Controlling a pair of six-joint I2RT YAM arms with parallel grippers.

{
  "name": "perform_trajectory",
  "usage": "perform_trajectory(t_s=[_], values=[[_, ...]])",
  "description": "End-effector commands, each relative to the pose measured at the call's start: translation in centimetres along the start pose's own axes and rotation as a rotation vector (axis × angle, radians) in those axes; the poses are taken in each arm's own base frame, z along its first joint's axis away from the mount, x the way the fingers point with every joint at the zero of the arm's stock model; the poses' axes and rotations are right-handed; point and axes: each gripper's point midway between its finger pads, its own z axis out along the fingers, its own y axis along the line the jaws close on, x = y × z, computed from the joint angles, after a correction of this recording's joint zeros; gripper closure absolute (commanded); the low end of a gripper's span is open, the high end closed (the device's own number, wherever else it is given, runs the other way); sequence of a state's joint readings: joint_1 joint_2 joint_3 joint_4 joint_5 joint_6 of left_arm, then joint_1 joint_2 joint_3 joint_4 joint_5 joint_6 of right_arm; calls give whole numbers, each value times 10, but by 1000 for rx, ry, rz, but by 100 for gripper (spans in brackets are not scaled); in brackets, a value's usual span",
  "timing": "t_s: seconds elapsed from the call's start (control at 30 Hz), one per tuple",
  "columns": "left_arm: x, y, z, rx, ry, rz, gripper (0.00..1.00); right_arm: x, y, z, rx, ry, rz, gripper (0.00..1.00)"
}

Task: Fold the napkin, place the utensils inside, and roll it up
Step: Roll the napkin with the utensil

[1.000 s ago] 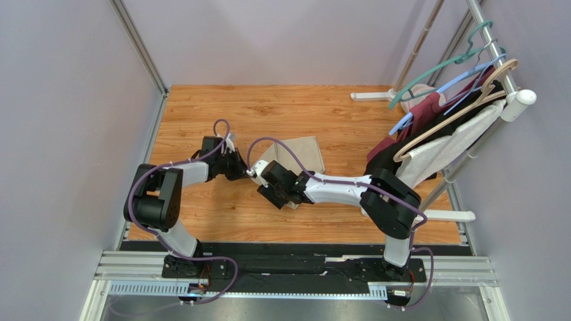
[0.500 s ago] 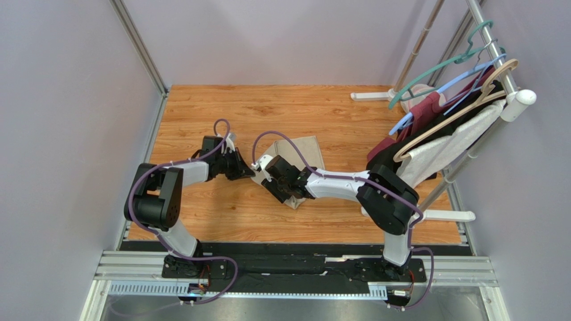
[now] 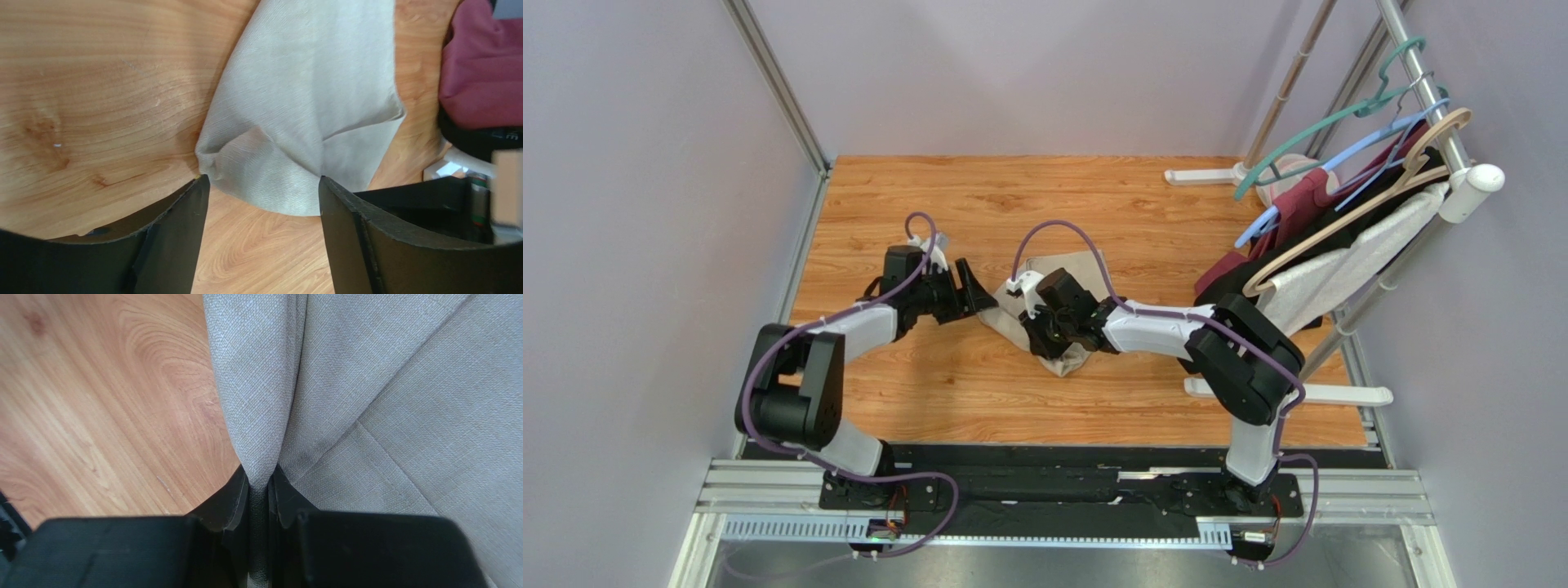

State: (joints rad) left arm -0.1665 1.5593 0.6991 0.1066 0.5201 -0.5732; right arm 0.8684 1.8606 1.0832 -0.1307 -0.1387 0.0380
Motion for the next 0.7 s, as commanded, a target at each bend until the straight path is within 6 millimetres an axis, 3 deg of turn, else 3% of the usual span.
perform_trajectory(t_s=[0.0, 0.27, 0.67], values=[[-22, -10, -20, -5, -138, 85, 24, 66, 32, 5, -218, 180, 131, 98], [-1, 4, -22, -37, -111, 71, 23, 60, 39, 5, -401, 141, 233, 99], [5, 18, -20, -101, -83, 39, 29, 63, 31, 9, -425, 148, 275, 100]])
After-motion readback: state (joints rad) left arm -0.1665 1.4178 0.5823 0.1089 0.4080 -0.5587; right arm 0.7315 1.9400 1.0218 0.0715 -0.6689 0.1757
